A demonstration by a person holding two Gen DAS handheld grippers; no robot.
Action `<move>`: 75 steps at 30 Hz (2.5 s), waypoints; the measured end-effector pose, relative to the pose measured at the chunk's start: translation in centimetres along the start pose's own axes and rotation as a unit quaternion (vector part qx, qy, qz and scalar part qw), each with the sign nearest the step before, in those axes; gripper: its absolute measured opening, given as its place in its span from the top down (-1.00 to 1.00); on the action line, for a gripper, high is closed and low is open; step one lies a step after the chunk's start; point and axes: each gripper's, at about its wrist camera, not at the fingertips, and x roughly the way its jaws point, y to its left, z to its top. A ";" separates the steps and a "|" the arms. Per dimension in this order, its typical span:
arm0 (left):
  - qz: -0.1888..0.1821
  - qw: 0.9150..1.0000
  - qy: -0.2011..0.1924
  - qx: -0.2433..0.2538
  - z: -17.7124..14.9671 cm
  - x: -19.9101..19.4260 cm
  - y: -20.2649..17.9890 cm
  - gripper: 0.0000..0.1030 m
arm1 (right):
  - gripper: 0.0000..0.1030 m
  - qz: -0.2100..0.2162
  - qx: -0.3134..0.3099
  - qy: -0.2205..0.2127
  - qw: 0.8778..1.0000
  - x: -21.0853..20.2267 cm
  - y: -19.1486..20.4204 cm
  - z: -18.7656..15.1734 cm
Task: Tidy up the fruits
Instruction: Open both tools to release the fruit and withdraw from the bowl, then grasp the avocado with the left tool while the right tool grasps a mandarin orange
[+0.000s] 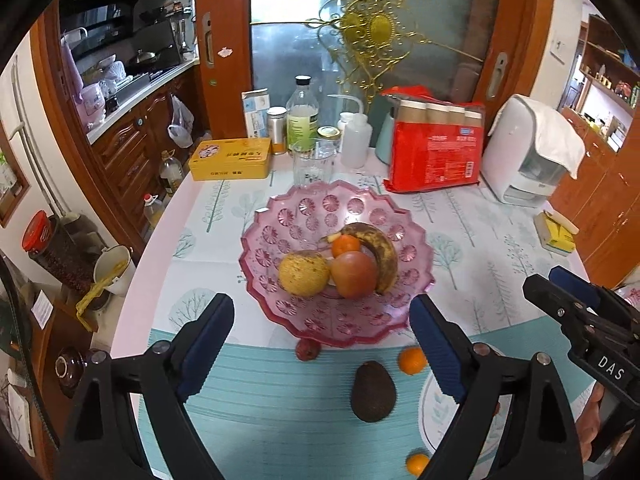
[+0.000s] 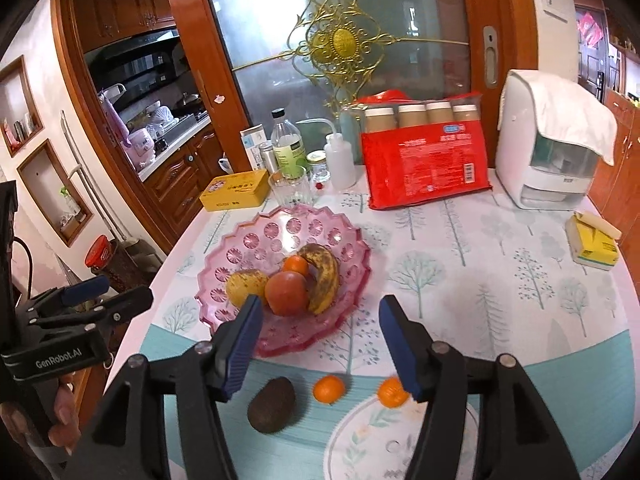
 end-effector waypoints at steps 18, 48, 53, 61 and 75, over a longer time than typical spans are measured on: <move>-0.017 1.000 0.014 0.003 -5.2 -1.3 -3.6 -0.75 | -0.19 -0.029 0.009 0.013 0.999 -6.6 -6.2 -6.2; -0.001 0.989 0.144 0.031 -15.5 8.6 -5.7 -0.75 | -0.19 0.001 -0.014 0.191 0.982 3.6 -5.1 -21.4; -0.002 0.988 0.149 0.027 -15.3 9.3 -5.3 -0.75 | -0.19 0.017 -0.019 0.197 0.980 4.4 -4.3 -21.7; -0.005 0.987 0.159 0.018 -14.5 11.0 -4.8 -0.75 | 0.13 0.020 -0.030 0.195 0.980 5.2 -3.6 -21.6; -0.008 0.984 0.175 -0.017 -13.6 16.0 -4.8 -0.72 | 0.13 -0.008 -0.003 0.183 0.983 6.7 -4.5 -19.7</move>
